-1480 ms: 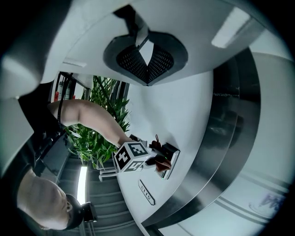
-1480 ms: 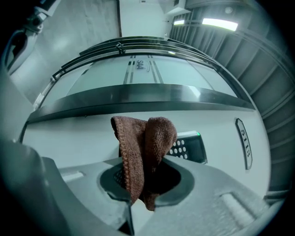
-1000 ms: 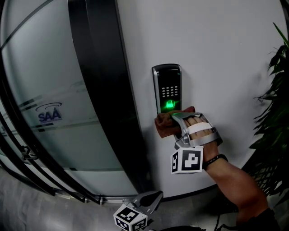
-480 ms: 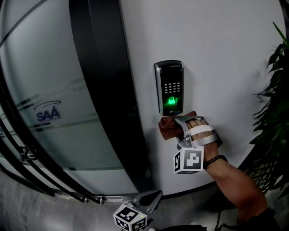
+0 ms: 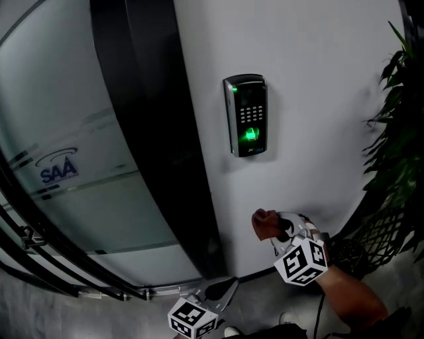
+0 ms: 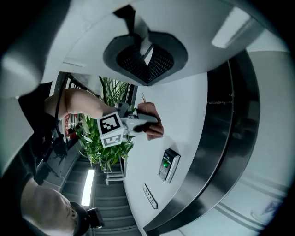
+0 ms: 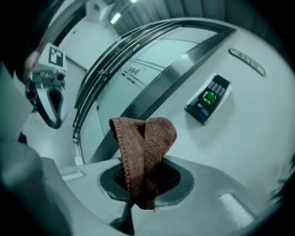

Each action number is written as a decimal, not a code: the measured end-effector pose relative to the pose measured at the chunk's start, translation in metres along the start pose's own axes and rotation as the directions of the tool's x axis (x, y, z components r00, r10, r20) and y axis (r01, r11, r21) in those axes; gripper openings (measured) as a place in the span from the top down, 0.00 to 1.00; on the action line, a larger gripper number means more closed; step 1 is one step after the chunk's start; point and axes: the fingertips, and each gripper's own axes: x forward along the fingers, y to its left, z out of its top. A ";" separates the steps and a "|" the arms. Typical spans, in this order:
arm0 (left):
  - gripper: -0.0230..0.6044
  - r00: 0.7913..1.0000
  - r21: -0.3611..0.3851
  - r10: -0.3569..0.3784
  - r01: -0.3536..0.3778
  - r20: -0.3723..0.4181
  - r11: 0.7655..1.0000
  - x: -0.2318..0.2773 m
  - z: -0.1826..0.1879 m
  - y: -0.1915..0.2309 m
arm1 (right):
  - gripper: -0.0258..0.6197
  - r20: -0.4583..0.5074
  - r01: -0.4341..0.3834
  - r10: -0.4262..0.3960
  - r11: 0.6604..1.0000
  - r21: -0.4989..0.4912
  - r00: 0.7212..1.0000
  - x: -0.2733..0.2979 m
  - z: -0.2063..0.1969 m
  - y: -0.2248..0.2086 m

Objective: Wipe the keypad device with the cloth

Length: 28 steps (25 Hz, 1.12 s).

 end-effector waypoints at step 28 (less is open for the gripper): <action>0.94 0.961 -0.110 0.271 -0.263 0.060 0.959 0.025 -0.031 -0.174 | 0.88 0.379 -0.422 0.248 0.758 0.497 0.891 -0.218 -0.124 0.075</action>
